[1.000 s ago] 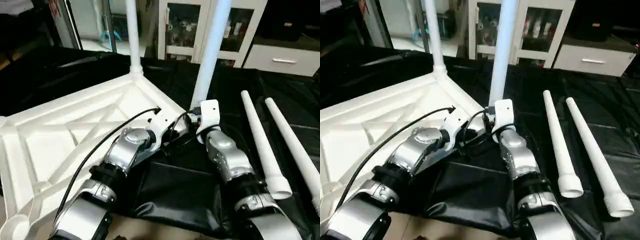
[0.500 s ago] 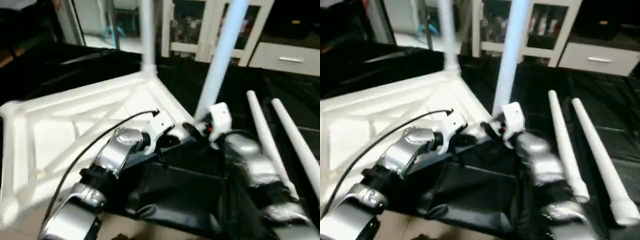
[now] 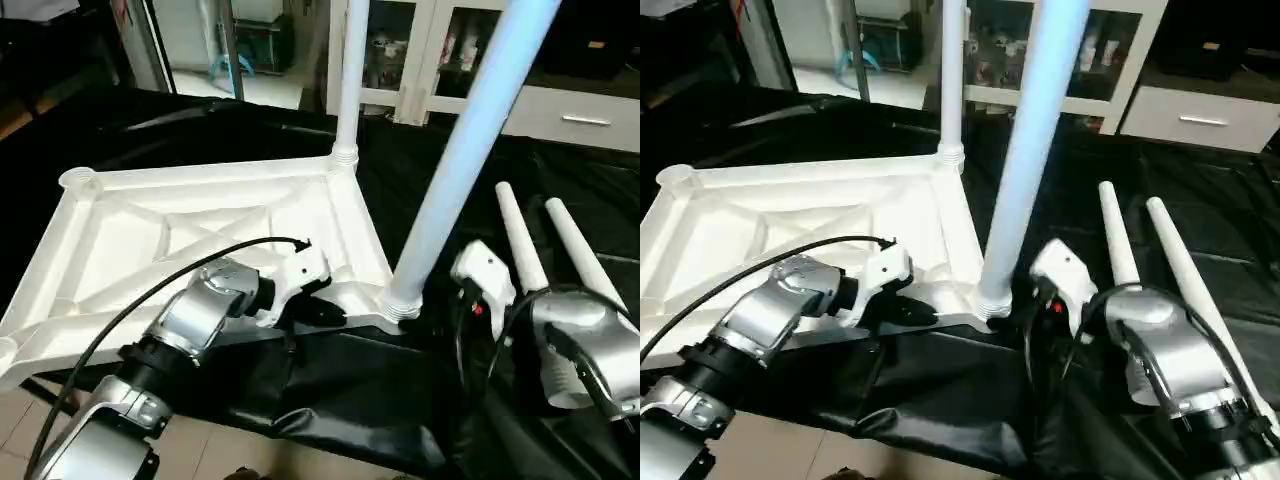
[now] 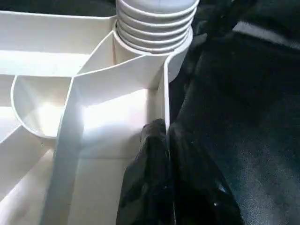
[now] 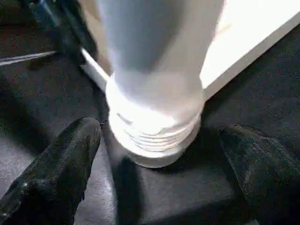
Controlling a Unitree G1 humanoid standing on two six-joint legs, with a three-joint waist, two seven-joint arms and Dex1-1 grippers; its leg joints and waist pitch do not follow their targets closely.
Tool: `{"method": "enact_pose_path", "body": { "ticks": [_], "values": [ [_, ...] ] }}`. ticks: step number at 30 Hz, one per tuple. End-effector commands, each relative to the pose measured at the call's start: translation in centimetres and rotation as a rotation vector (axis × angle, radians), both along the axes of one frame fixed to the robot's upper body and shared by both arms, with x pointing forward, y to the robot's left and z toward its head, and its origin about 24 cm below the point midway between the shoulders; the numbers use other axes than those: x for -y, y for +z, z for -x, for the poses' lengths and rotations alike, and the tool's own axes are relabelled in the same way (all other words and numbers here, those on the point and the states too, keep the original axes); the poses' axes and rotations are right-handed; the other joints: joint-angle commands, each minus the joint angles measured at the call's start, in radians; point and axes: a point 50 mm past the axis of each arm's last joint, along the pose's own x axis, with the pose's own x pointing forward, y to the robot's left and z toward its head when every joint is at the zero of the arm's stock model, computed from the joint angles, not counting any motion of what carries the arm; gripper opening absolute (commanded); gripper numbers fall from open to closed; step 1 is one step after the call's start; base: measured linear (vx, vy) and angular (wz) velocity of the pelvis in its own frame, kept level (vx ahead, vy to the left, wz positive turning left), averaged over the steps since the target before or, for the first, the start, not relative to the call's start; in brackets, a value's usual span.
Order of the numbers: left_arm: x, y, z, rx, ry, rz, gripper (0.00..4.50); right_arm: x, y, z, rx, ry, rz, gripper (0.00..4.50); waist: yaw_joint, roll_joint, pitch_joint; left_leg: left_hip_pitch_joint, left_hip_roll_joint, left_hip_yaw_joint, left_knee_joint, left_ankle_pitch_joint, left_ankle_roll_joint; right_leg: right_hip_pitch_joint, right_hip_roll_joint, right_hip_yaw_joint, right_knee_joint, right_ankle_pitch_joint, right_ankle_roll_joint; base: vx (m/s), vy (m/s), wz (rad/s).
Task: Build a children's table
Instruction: Rotate leg to tighten
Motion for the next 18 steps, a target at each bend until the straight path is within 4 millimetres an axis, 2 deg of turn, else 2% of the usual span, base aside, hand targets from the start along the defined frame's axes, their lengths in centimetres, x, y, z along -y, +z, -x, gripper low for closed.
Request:
{"method": "enact_pose_path", "body": {
  "ticks": [1, 7, 9, 13, 14, 16, 17, 18],
  "values": [
    [0.29, -0.61, 0.79, -0.038, -0.053, -0.024, 0.0, -0.54, 0.14, -0.51, 0.028, -0.024, -0.003, 4.44, 0.0, -0.004, -0.056, 0.013, 0.029, -0.01, -0.078, -0.298, 0.014, 0.04, -0.038, 0.026, -0.073, -0.252, -0.213, 0.0, 0.0, 0.0],
    [0.19, -0.63, 0.81, -0.036, -0.045, -0.025, 0.0, -1.18, 0.24, -1.29, 0.048, -0.055, -0.044, 4.44, 0.0, -0.002, -0.058, 0.013, 0.028, -0.008, -0.076, -0.272, 0.017, 0.041, -0.035, 0.026, -0.066, -0.188, -0.233, 0.0, 0.0, 0.0],
    [0.16, -0.64, 0.81, -0.037, -0.045, -0.026, 0.0, -1.27, 0.3, -1.45, 0.049, -0.057, -0.05, 4.44, 0.0, -0.005, -0.057, 0.014, 0.028, -0.008, -0.076, -0.276, 0.015, 0.042, -0.036, 0.026, -0.067, -0.195, -0.231, 0.0, 0.0, 0.0],
    [0.12, -0.65, 0.86, -0.04, -0.046, -0.03, 0.0, -1.33, -0.01, -1.49, 0.042, -0.047, -0.033, 4.44, 0.0, -0.002, -0.056, 0.014, 0.028, -0.008, -0.076, -0.282, 0.012, 0.042, -0.038, 0.027, -0.069, -0.218, -0.224, 0.0, 0.0, 0.0],
    [0.11, -0.65, 0.88, -0.041, -0.046, -0.031, 0.0, -1.34, -0.06, -1.5, 0.041, -0.046, -0.031, 4.18, 0.0, -0.003, -0.057, 0.013, 0.028, -0.008, -0.076, -0.28, 0.012, 0.043, -0.037, 0.027, -0.069, -0.218, -0.222, 0.0, 0.0, 0.0],
    [0.09, -0.66, 0.89, -0.042, -0.046, -0.032, 0.0, -1.34, -0.09, -1.5, 0.039, -0.046, -0.032, 4.18, 0.0, -0.002, -0.058, 0.014, 0.028, -0.008, -0.075, -0.266, 0.015, 0.043, -0.037, 0.026, -0.066, -0.197, -0.225, 0.0, 0.0, 0.0],
    [0.07, -0.67, 0.91, -0.041, -0.046, -0.033, 0.0, -1.36, -0.12, -1.5, 0.038, -0.045, -0.032, 4.18, 0.0, -0.007, -0.058, 0.012, 0.028, -0.007, -0.075, -0.264, 0.018, 0.043, -0.036, 0.026, -0.066, -0.193, -0.226, 0.0, 0.0, 0.0],
    [0.07, -0.67, 0.91, -0.041, -0.046, -0.033, 0.0, -1.36, -0.12, -1.5, 0.038, -0.045, -0.032, 3.99, 0.001, -0.005, -0.057, 0.013, 0.028, -0.008, -0.075, -0.264, 0.02, 0.043, -0.036, 0.026, -0.066, -0.196, -0.226, 0.0, 0.0, 0.0]
  ]
}}
